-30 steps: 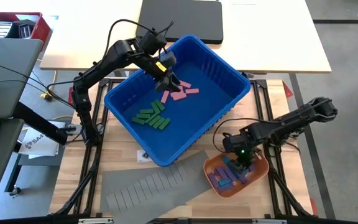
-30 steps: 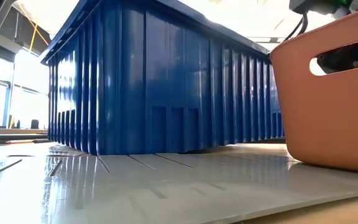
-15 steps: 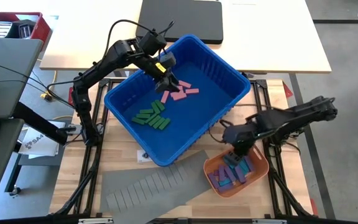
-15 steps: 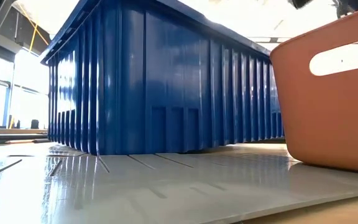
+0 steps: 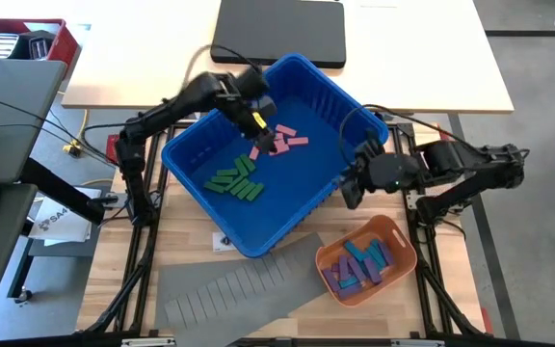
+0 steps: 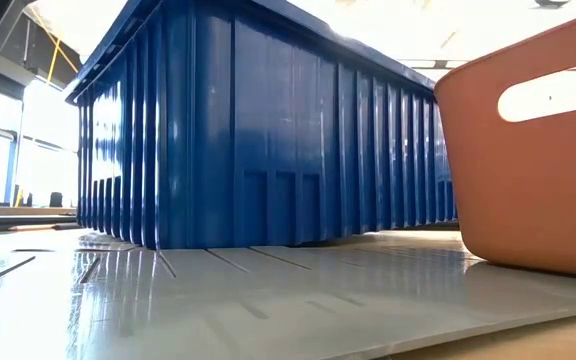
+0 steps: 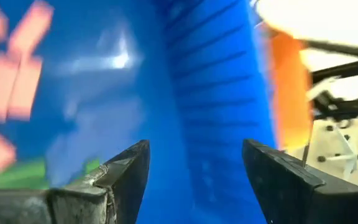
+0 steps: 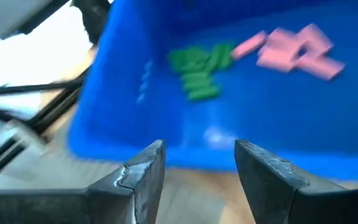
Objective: Sort blocks
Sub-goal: Put the green block into the orange bin
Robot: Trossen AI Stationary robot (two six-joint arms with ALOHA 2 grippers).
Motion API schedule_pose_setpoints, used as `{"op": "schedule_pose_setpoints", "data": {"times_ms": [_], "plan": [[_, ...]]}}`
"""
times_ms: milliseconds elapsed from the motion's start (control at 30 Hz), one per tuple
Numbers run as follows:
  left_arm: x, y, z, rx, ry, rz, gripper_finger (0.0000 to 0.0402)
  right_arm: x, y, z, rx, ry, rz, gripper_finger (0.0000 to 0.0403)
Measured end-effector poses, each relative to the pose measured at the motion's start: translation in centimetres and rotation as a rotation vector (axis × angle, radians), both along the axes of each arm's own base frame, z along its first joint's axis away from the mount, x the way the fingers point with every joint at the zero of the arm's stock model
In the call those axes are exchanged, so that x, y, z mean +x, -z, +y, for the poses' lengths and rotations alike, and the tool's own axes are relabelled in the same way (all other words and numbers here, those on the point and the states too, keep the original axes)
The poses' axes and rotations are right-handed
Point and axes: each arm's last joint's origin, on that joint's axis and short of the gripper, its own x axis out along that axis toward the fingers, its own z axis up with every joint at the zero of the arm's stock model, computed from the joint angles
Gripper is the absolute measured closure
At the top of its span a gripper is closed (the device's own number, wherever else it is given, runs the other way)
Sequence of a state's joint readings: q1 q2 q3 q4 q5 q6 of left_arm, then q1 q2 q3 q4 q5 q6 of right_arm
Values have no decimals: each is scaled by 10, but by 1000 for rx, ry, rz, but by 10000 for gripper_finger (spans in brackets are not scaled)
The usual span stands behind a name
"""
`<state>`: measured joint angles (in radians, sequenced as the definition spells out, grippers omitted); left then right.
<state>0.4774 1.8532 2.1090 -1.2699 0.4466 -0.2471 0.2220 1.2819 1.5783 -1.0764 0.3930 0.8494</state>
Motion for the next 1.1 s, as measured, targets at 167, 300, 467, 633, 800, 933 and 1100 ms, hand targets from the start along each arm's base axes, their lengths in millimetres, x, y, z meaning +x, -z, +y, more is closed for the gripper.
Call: {"op": "schedule_pose_setpoints", "data": {"times_ms": [167,300,467,633,800,933,1100], "plan": [[10,63,0,-91,-34,231,154,0,1,-15,-109,20,50,215],[11,109,-7,-91,-36,402,154,-3,5,-25,-156,3,130,215],[18,160,-19,4,-16,553,154,-7,8,-37,-207,-3,213,215],[30,198,-26,67,10,621,154,-7,8,-46,-218,16,230,215],[39,224,-27,65,17,671,154,-7,9,-48,-188,12,228,215],[42,232,-29,93,29,693,156,-7,9,-47,-159,-12,224,215],[47,235,-28,167,51,671,180,-7,9,-46,-149,-21,222,215]]}}
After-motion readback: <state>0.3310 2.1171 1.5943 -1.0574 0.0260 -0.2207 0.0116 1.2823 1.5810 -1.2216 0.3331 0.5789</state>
